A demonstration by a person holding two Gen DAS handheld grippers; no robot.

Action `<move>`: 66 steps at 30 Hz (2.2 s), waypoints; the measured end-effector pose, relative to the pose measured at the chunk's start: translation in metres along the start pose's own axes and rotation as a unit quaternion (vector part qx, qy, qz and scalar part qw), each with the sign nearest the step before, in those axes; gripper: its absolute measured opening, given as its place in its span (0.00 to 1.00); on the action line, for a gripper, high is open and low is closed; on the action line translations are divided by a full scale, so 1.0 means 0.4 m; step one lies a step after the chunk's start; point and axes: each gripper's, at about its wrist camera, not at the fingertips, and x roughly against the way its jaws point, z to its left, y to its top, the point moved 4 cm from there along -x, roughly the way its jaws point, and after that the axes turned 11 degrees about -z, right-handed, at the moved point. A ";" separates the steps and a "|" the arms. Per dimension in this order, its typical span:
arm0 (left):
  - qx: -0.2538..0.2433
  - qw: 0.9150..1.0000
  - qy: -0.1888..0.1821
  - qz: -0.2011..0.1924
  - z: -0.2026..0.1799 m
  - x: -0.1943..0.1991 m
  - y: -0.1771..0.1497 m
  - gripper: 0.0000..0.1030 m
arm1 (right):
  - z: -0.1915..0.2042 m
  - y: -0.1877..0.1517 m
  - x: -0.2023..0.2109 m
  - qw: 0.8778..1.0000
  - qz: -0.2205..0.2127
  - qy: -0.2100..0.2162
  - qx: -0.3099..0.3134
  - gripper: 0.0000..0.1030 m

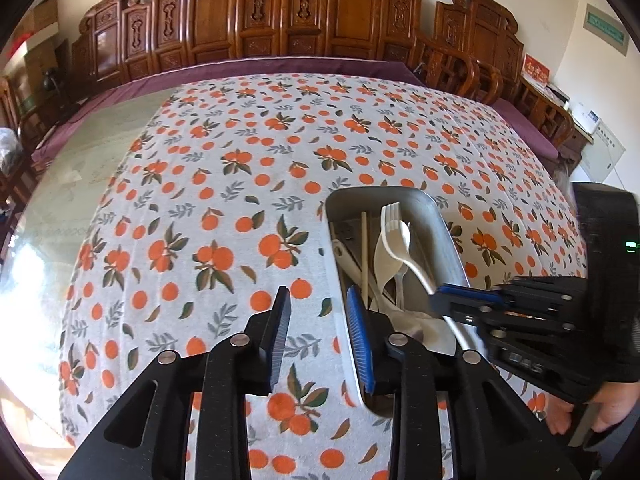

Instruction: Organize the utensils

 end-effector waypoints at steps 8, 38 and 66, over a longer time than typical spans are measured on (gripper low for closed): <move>0.005 1.000 0.014 -0.015 0.016 0.064 -0.013 0.37 | 0.021 -0.018 -0.007 1.000 -0.010 -0.018 0.009 0.12; -0.021 0.984 0.008 -0.176 -0.245 0.489 0.062 0.92 | 0.028 -0.032 0.828 0.932 -0.312 -0.184 0.024 0.98; -0.036 0.977 0.026 -0.210 -0.302 0.568 0.061 0.92 | 0.049 -0.046 0.905 0.919 -0.338 -0.202 0.029 0.98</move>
